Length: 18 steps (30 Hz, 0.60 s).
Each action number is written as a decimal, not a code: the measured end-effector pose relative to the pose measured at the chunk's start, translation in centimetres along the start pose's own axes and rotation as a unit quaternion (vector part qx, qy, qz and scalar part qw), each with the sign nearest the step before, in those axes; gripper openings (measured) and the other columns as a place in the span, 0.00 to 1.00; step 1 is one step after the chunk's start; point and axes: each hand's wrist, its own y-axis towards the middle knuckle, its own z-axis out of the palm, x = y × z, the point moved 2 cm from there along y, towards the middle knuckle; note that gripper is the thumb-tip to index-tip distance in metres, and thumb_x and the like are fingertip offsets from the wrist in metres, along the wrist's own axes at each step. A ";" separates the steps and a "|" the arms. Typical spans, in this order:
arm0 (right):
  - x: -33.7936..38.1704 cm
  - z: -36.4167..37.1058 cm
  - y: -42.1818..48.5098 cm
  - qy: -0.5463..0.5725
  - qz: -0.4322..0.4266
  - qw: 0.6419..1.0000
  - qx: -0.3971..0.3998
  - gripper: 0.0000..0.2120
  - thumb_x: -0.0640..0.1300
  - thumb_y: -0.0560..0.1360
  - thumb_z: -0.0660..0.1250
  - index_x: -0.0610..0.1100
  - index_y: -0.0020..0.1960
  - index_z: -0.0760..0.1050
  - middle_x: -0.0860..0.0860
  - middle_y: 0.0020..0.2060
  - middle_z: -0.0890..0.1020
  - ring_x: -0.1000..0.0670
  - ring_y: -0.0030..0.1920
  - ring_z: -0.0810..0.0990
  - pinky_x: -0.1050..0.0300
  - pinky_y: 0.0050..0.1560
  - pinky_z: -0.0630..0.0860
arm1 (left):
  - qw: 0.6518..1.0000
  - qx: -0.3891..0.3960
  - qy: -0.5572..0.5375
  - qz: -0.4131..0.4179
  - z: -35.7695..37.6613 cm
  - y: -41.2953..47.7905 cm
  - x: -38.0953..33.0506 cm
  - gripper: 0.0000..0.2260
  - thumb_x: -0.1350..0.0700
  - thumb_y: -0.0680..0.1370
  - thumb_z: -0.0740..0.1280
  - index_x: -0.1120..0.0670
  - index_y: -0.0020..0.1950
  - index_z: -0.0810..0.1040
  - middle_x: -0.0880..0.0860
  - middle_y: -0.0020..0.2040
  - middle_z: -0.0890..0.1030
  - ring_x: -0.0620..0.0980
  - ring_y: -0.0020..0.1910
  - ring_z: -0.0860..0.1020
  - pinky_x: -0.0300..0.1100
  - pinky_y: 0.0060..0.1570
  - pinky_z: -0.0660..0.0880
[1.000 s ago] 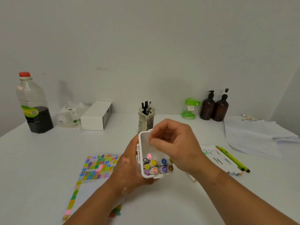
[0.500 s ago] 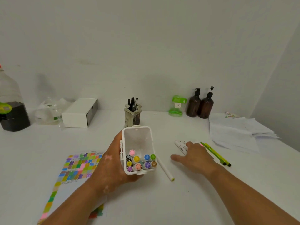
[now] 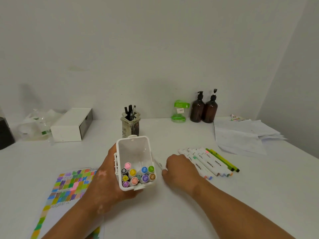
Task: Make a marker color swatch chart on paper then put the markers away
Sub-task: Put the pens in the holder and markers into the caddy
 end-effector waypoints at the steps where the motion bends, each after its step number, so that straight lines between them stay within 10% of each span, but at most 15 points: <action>1: -0.4 -1.1 0.1 0.056 0.021 0.998 -0.005 0.11 0.49 0.75 0.67 0.43 0.39 0.74 0.50 0.31 0.75 0.46 0.35 0.77 0.54 0.35 0.73 | 0.999 -0.017 -0.037 -0.006 -0.2 0.1 -0.5 0.57 0.50 0.54 0.85 0.17 0.65 0.51 0.15 0.53 0.67 0.19 0.54 0.69 0.13 0.51 0.63; 6: -0.7 -8.7 -0.8 0.496 0.005 0.864 -0.085 0.04 0.37 0.73 0.72 0.39 0.46 0.77 0.43 0.35 0.87 0.45 0.34 0.87 0.51 0.36 0.83 | 0.997 0.023 -0.074 -0.019 0.3 0.7 -2.1 0.55 0.48 0.54 0.86 0.19 0.64 0.51 0.29 0.57 0.69 0.28 0.53 0.74 0.33 0.51 0.73; 9: 0.6 -12.6 -2.6 0.554 -0.106 0.814 -0.138 0.10 0.39 0.70 0.72 0.43 0.50 0.78 0.46 0.41 0.88 0.46 0.40 0.88 0.56 0.36 0.83 | 0.986 0.070 -0.147 -0.045 1.4 1.4 -3.5 0.39 0.42 0.58 0.82 0.35 0.62 0.65 0.36 0.59 0.75 0.38 0.56 0.79 0.42 0.62 0.76; 12: 1.5 -14.2 -4.6 0.500 -0.184 0.828 -0.175 0.11 0.47 0.66 0.72 0.54 0.48 0.77 0.51 0.42 0.88 0.50 0.44 0.88 0.55 0.40 0.85 | 0.982 0.105 -0.143 -0.061 2.8 2.0 -4.7 0.33 0.53 0.64 0.80 0.39 0.62 0.66 0.42 0.60 0.77 0.44 0.57 0.79 0.48 0.68 0.72; 18: 1.1 -12.3 -4.9 0.286 -0.181 0.934 -0.118 0.12 0.47 0.72 0.74 0.57 0.49 0.73 0.60 0.39 0.84 0.60 0.41 0.85 0.65 0.40 0.82 | 0.985 0.096 -0.141 -0.025 5.3 2.9 -6.3 0.44 0.54 0.60 0.83 0.52 0.73 0.67 0.43 0.56 0.80 0.33 0.56 0.78 0.24 0.51 0.74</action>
